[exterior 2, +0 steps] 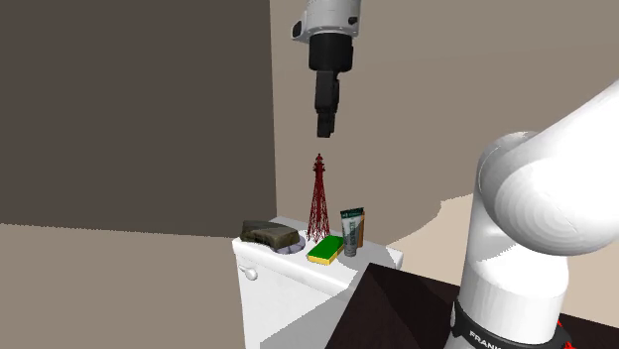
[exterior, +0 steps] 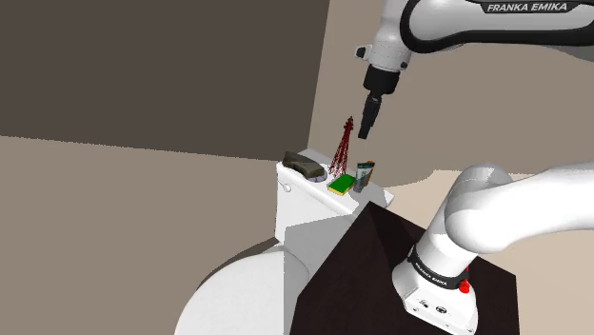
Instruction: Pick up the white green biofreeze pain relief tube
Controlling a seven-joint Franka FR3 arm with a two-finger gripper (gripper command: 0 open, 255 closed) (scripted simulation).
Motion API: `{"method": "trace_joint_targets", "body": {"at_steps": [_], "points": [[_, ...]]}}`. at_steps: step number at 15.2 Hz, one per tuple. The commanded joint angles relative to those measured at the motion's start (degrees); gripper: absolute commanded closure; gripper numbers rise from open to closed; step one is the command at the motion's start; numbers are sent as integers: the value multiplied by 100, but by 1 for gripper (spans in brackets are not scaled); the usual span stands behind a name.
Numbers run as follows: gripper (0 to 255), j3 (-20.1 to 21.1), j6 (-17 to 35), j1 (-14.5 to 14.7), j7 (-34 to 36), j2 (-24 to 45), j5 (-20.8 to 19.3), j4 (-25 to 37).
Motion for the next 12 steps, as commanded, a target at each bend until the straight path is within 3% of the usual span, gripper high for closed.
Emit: {"method": "trace_joint_targets", "body": {"at_steps": [1,12], "points": [[0,-247,337,-75,-328,72,-209,-239],[0,-1609,2359,-414,-1925,1246,-1162,-896]]}}
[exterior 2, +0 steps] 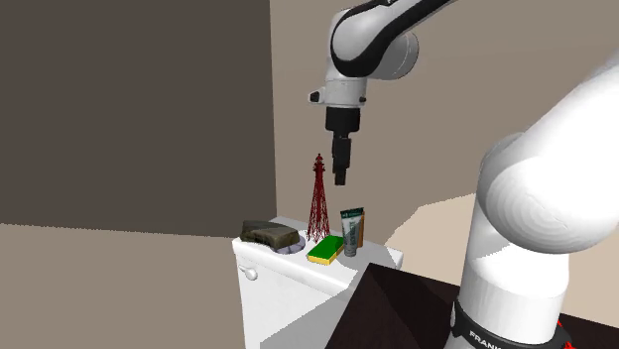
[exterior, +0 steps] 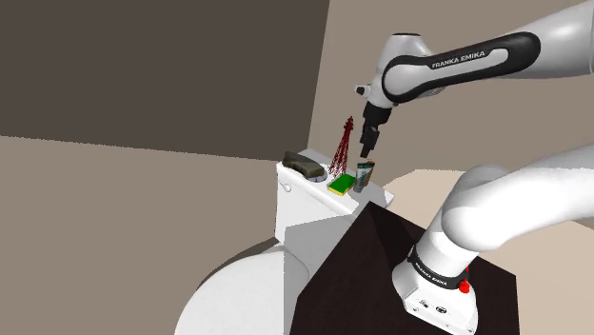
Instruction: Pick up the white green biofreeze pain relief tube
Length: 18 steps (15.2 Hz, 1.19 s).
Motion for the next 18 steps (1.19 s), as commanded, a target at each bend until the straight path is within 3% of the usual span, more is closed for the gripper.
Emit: {"method": "trace_joint_targets", "body": {"at_steps": [1,8,13,18], "points": [[0,-272,392,-29,-316,340,-134,1],[0,-1294,1844,184,-1523,1900,-116,268],[0,-2008,2706,628,-2796,3183,761,683],[0,-2083,3170,766,-3233,3677,1356,611]]}}
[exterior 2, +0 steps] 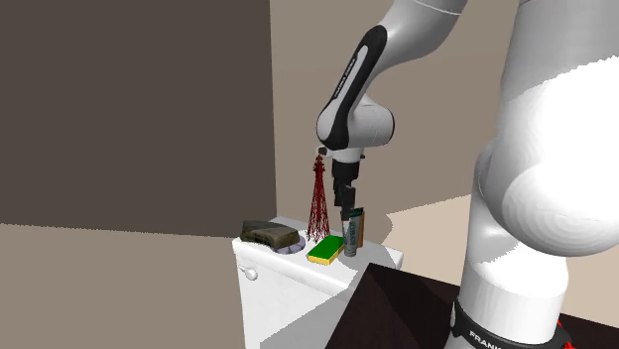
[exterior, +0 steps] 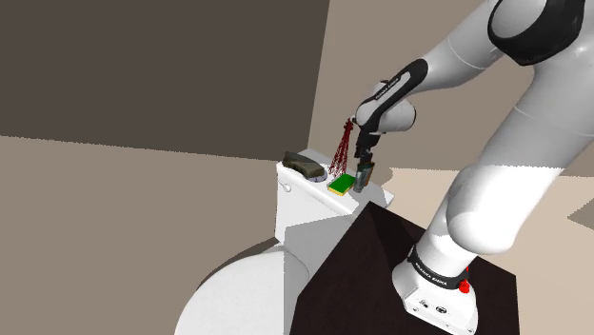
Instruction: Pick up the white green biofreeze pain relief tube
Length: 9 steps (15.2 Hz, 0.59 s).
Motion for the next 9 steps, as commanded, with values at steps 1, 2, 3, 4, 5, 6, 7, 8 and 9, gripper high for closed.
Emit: {"method": "trace_joint_targets", "body": {"at_steps": [1,2,3,4,5,6,7,8,9], "points": [[0,-17,184,55,-216,212,294,-17],[0,-12,270,75,-338,321,461,-24],[0,-2,318,82,-412,385,563,-26],[0,4,318,76,-411,385,562,-26],[255,6,322,78,-416,393,574,-24],[255,4,327,76,-436,403,591,-22],[255,8,328,79,-434,408,597,-20],[255,8,327,79,-436,409,599,-17],[255,8,326,79,-436,409,599,-16]]}}
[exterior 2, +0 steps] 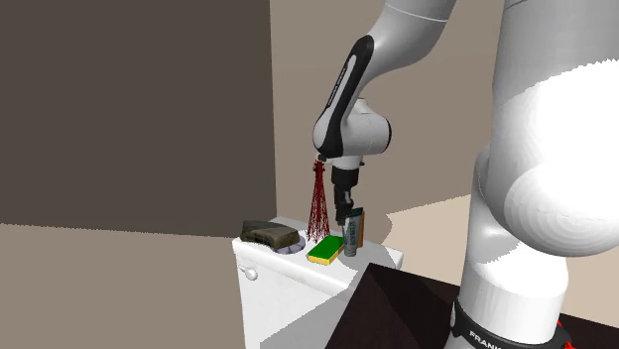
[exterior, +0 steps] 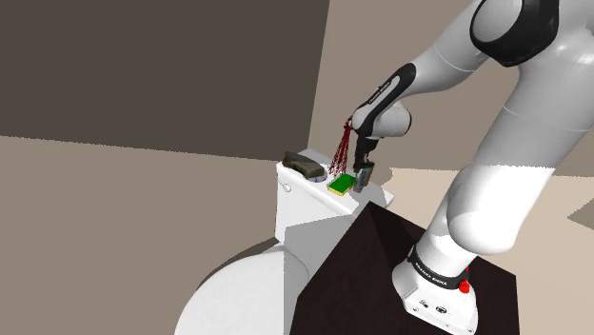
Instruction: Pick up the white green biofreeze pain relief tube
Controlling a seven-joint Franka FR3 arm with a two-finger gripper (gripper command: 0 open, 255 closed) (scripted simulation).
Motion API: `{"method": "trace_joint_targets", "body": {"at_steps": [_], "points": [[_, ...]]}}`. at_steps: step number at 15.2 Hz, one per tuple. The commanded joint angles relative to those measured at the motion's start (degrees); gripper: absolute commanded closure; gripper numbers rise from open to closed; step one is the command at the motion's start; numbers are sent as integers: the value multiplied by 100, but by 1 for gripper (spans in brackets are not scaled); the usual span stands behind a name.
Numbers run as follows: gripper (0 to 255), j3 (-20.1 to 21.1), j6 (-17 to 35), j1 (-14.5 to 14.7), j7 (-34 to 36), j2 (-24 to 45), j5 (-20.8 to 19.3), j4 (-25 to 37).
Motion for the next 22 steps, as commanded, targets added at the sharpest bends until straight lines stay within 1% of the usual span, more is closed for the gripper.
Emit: {"method": "trace_joint_targets", "body": {"at_steps": [1,5,9,13,20,22], "points": [[255,-1,1,0,-3,6,4,-2],[255,-6,-7,-3,21,-18,-32,-12],[255,-37,-359,-60,476,-447,-657,22],[255,34,-735,-172,801,-834,-1098,87],[255,224,-1406,-349,1148,-1410,-1549,259],[255,230,-1421,-354,1153,-1421,-1556,263]]}}
